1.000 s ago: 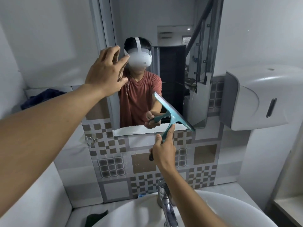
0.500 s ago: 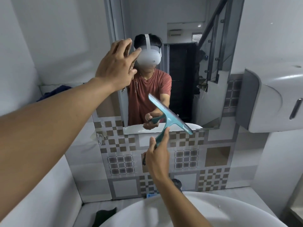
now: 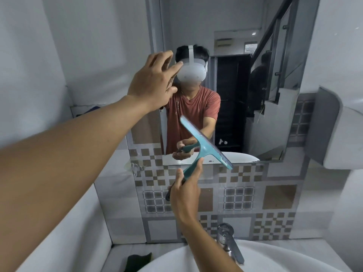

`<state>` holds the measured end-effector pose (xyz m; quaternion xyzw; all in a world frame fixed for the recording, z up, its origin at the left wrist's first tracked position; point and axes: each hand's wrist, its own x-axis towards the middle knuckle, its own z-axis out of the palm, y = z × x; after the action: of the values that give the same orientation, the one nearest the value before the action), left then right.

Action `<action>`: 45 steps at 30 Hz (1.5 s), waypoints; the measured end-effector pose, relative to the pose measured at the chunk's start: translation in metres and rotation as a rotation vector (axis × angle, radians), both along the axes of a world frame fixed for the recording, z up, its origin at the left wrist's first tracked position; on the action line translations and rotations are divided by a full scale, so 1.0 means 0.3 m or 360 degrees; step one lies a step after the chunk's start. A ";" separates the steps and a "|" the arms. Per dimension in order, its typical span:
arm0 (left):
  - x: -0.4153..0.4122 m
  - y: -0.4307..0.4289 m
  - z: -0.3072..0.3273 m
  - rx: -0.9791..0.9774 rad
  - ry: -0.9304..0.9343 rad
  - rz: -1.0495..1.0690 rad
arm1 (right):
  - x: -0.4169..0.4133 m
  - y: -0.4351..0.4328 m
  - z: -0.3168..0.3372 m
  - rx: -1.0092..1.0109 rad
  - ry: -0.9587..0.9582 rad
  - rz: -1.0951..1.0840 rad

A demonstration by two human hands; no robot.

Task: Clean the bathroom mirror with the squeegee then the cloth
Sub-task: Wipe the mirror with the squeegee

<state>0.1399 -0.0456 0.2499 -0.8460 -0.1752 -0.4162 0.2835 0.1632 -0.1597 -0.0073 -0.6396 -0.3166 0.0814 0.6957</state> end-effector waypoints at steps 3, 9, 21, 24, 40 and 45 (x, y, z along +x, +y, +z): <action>-0.002 -0.004 0.004 -0.0001 0.0011 0.0012 | -0.017 0.003 -0.005 -0.0104 -0.0148 0.0098; -0.011 -0.008 0.012 -0.0021 0.0027 0.0014 | 0.006 -0.028 -0.015 -0.0308 -0.0374 -0.0033; 0.034 -0.025 -0.084 -0.0060 -0.0041 -0.0073 | 0.119 -0.151 -0.056 -0.0754 -0.0749 -0.0122; 0.036 -0.028 -0.094 -0.0092 -0.0041 -0.0074 | 0.140 -0.173 -0.073 -0.0803 -0.0809 -0.0128; 0.050 -0.039 -0.133 -0.0176 -0.0067 -0.0080 | 0.122 -0.185 -0.170 -0.0829 -0.0790 -0.0102; 0.054 -0.037 -0.135 -0.0188 -0.0074 -0.0080 | 0.104 -0.202 -0.178 -0.0817 -0.0719 -0.0050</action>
<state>0.1561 -0.0568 0.2093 -0.8555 -0.1847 -0.4315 0.2185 0.1944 -0.2204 -0.0607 -0.8004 -0.4220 0.0040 0.4257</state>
